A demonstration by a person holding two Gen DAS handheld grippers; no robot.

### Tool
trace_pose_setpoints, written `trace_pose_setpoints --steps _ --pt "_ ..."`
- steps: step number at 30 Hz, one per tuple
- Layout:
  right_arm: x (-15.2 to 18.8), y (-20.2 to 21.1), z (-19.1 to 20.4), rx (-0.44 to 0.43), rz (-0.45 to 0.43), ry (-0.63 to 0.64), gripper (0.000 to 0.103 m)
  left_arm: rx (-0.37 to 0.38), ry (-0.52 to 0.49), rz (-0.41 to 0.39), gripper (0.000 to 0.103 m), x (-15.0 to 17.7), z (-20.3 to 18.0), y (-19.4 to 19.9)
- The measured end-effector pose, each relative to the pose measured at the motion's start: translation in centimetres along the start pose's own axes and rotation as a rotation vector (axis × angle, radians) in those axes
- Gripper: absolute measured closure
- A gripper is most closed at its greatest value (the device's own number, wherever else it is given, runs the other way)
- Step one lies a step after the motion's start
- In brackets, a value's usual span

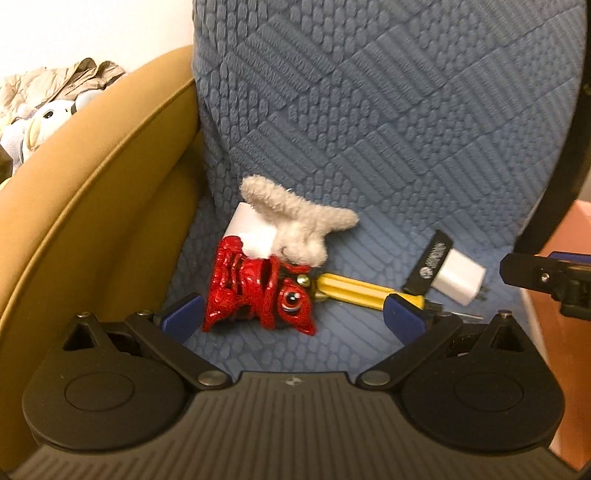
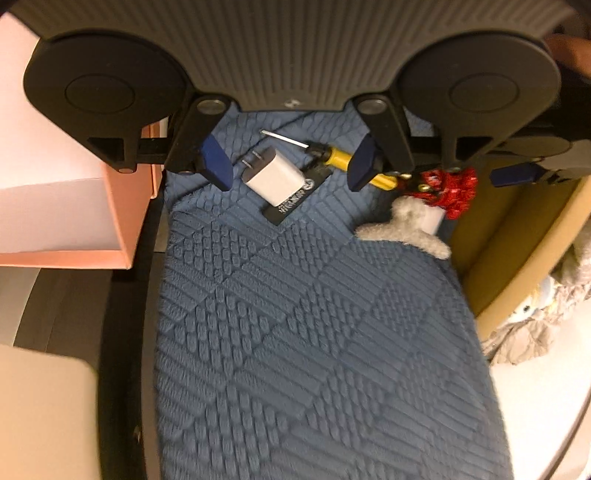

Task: Organize rigid objects
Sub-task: 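Reach the left tool to the red toy figure while the right tool reaches the white charger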

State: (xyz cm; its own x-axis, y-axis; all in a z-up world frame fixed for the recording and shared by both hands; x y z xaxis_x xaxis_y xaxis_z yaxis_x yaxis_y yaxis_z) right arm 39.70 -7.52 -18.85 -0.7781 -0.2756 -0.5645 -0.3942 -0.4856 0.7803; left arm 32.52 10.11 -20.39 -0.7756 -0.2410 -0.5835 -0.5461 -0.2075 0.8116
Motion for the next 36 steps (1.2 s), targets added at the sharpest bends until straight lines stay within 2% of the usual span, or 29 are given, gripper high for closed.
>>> trace_pose_setpoints --steps 5,11,21,28,32,35,36 --pt "-0.2 -3.1 -0.7 0.006 0.059 0.020 0.032 -0.024 -0.004 0.027 0.000 -0.2 0.5 -2.0" --pt "-0.6 -5.4 -0.8 0.036 0.086 0.076 0.031 -0.056 -0.006 0.041 0.000 -0.4 1.0 -3.5" --pt "-0.6 -8.7 -0.7 0.039 0.135 0.125 0.031 -0.101 -0.042 0.069 0.000 -0.5 0.6 -5.3" --pt "-0.4 -9.8 -0.5 0.041 0.169 0.145 0.032 -0.085 -0.013 0.087 0.000 -0.6 1.0 -6.8" --pt "-0.2 -10.2 0.3 0.048 0.172 0.176 0.037 -0.056 0.007 0.086 0.000 -0.7 1.2 -7.3" --pt "0.0 -10.1 1.0 0.039 0.163 0.185 0.048 -0.040 0.009 0.083 0.002 -0.6 1.4 -8.0" --pt "0.0 -10.2 1.2 0.045 0.163 0.183 0.048 -0.029 0.010 0.074 0.003 -0.5 1.5 -8.2"
Point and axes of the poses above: each gripper's, at about its wrist camera, not at the fingertips, and y roughly against the way its jaws point, z to its left, x to its underside, the point moved 4 cm from there along -y, roughly the way its jaws point, and after that the axes turned 5 degrees about z, right-handed, at the moved point
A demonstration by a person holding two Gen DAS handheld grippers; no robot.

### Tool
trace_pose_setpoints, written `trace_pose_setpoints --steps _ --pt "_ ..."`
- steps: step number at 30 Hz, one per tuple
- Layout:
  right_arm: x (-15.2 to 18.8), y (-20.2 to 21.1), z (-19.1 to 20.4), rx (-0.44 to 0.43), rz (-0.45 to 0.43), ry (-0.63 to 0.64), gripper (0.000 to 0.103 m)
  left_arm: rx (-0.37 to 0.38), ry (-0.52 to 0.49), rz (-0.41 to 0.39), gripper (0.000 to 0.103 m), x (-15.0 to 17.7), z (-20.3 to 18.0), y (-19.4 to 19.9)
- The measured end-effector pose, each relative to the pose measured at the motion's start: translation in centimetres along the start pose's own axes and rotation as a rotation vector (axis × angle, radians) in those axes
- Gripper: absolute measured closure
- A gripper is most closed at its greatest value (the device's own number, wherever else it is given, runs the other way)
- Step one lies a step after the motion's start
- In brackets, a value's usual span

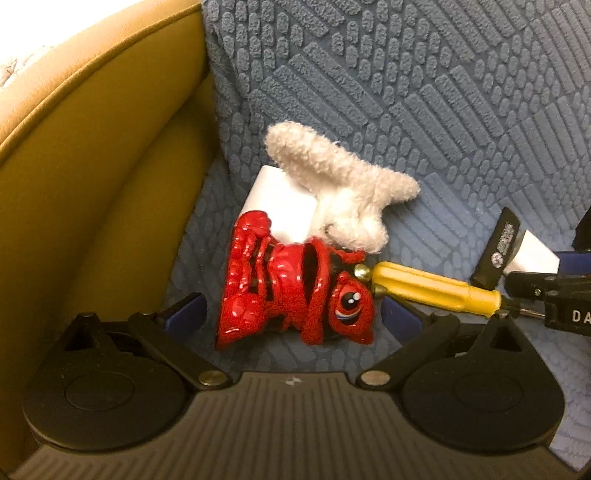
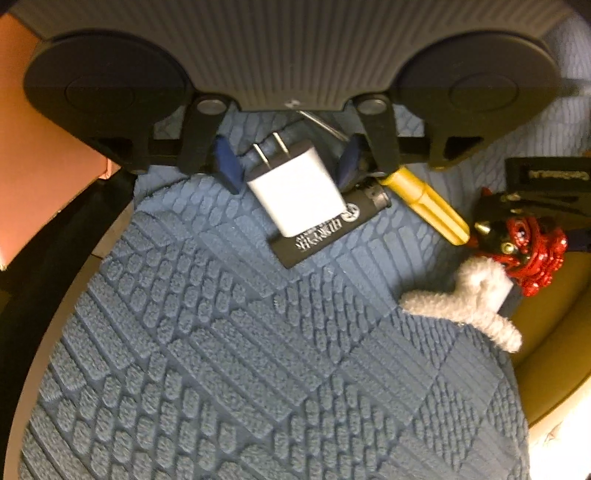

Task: Organize rigid objects
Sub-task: 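Reach the left tool to the red toy figure while the right tool reaches the white charger, then close the left tool on the red toy while the right tool grasps the white charger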

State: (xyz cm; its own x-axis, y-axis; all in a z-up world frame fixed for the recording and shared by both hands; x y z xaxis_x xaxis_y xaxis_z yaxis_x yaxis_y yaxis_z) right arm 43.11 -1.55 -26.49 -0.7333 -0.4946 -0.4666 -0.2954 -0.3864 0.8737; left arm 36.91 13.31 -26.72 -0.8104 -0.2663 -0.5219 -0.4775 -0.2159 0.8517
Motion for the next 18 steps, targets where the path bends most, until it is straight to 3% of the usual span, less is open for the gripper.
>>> trace_pose_setpoints --steps 4,18 --pt "0.0 0.0 0.3 0.007 -0.002 -0.012 0.049 0.001 -0.016 -0.033 0.015 0.3 0.0 0.0" --pt "1.5 4.6 0.0 0.029 -0.070 -0.045 0.053 0.059 0.058 -0.066 0.016 2.5 0.9 5.3"
Point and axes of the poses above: each gripper's, at about its wrist camera, not at the fingertips, and y roughly against the way its jaws point, z to its left, x to its underside, the point moved 4 cm from there along -y, roughly the way its jaws point, and after that the axes turned 5 degrees about z, right-handed, at the moved point
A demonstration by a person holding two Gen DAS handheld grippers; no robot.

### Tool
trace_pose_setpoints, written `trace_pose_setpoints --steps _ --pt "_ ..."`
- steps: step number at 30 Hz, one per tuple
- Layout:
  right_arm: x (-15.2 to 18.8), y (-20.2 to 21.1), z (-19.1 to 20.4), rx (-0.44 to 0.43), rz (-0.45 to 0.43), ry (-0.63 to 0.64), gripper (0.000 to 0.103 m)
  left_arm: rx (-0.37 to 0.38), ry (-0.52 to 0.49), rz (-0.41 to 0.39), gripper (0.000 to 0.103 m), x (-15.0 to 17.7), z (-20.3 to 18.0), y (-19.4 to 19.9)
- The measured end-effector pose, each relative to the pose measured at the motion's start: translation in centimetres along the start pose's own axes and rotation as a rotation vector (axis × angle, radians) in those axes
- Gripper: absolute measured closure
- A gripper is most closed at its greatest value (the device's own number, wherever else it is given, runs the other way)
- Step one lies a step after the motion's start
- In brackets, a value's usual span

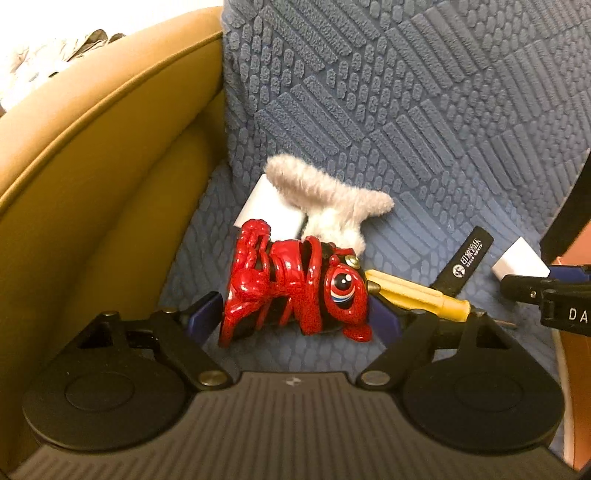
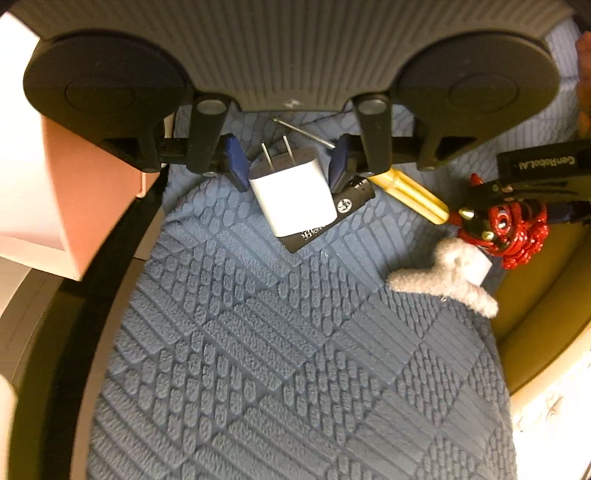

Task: Organize rigid objects
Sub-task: 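Close the left tool on the red toy while the right tool grasps the white charger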

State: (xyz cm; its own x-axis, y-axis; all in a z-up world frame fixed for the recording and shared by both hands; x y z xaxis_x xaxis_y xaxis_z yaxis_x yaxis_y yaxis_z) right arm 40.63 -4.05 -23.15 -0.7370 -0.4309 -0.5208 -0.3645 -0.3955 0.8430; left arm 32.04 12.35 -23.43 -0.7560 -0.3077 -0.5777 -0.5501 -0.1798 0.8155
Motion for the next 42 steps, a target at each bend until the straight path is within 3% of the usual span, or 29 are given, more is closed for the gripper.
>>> trace_pose_setpoints --steps 9,16,28,42 --pt "2.4 3.9 0.8 -0.003 -0.020 -0.013 0.054 0.069 0.026 -0.008 0.016 2.5 -0.4 2.7" --pt "6.8 6.5 2.0 0.012 -0.008 -0.042 0.054 0.115 0.016 0.022 0.018 4.9 -1.1 5.0" --pt "13.1 8.9 2.4 0.018 0.072 -0.058 0.056 0.152 -0.009 0.033 0.022 8.2 -2.1 8.8" --pt "14.2 9.1 2.3 0.008 0.074 -0.098 0.055 0.189 0.025 0.065 0.016 8.6 -2.2 8.9"
Point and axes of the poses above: each gripper's, at about its wrist camera, not at the fingertips, and y roughly against the way its jaws point, z to its left, x to its underside, the point moved 4 cm from there along -y, roughly the way its jaws point, and after that the axes turned 5 degrees about z, right-handed, at the moved point
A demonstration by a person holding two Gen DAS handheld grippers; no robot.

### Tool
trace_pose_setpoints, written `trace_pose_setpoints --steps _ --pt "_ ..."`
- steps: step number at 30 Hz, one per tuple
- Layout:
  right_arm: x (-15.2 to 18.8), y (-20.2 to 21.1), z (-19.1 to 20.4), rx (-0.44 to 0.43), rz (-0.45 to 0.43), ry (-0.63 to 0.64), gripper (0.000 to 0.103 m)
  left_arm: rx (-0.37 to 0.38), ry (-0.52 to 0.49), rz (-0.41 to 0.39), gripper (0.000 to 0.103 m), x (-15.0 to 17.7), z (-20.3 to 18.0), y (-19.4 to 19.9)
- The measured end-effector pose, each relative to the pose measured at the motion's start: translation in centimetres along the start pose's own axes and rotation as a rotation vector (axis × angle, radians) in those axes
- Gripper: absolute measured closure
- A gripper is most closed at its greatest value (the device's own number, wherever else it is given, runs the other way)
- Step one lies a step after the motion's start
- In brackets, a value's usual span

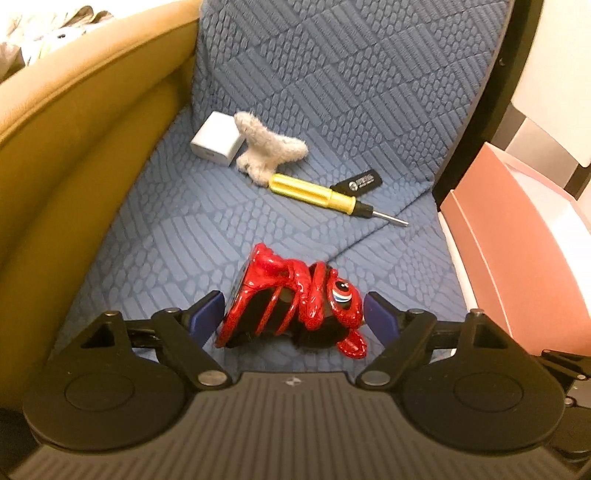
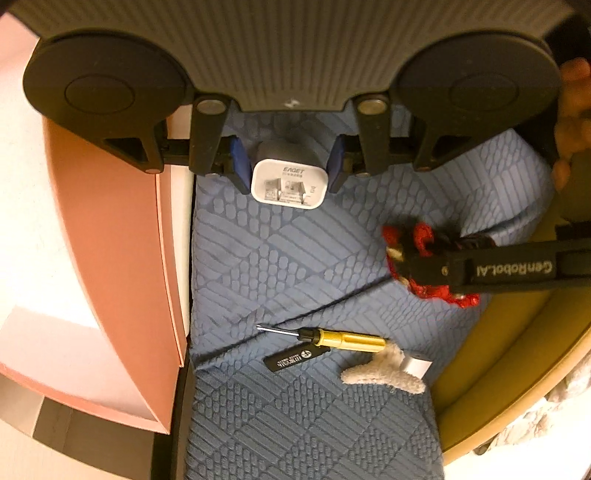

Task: Organize rigid objects
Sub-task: 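Close the left tool on the red toy while the right tool grasps the white charger, then carry the red toy with the left tool while the right tool carries the charger into the pink box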

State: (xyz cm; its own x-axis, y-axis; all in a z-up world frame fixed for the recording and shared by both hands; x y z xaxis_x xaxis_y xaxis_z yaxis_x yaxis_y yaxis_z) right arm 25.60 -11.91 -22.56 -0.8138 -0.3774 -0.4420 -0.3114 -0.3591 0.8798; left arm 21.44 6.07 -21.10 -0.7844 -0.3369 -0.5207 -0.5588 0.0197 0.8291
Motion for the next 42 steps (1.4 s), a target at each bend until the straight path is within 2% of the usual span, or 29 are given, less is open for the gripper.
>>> trace_pose_setpoints --steps 5,8,13,16,20,25,31,39,42 --pt "-0.1 -0.6 -0.2 -0.001 0.010 -0.014 0.055 0.005 0.012 0.034 0.012 0.0 0.3 -0.7" --pt "0.1 -0.4 -0.3 0.008 0.010 -0.020 0.044 0.005 0.010 0.036 0.011 -0.1 0.2 -0.8" --pt "0.6 -0.8 0.0 0.044 0.019 -0.006 0.043 -0.020 -0.026 0.041 0.009 0.0 -0.3 -1.4" --pt "0.9 -1.2 -0.1 0.045 0.025 -0.017 0.044 -0.027 -0.039 0.032 0.008 -0.1 -0.4 -1.7" --pt "0.7 -1.2 0.0 0.049 -0.001 -0.012 0.056 -0.034 -0.047 0.014 0.007 -0.4 -0.6 -2.3" --pt "-0.1 -1.6 -0.1 0.062 -0.031 -0.015 0.056 -0.051 -0.062 -0.002 0.006 -0.7 -0.8 -3.0" --pt "-0.5 -2.2 0.1 0.073 -0.038 -0.005 0.056 -0.035 -0.043 -0.028 0.006 -1.4 -0.8 -3.6" --pt "-0.9 -2.5 0.0 0.070 -0.046 -0.015 0.056 -0.043 -0.046 -0.034 0.013 -1.6 -0.9 -3.8" --pt "-0.9 -2.3 -0.1 0.055 -0.044 -0.026 0.056 -0.020 -0.016 -0.022 0.013 -1.5 -0.6 -3.5"
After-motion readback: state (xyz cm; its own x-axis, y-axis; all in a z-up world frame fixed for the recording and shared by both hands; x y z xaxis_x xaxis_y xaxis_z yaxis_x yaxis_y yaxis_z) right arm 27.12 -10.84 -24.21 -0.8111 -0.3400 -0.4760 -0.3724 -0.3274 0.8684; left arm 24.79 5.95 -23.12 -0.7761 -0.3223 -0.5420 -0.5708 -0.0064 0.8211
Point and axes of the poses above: each gripper's, at about its wrist camera, not at the fingertips, and y roughly against the way its jaws point, z to its left, x to its underside, the point moved 4 cm from there along -y, roughly the way its jaws point, and after that the axes turned 5 degrees about z, right-handed, at the moved point
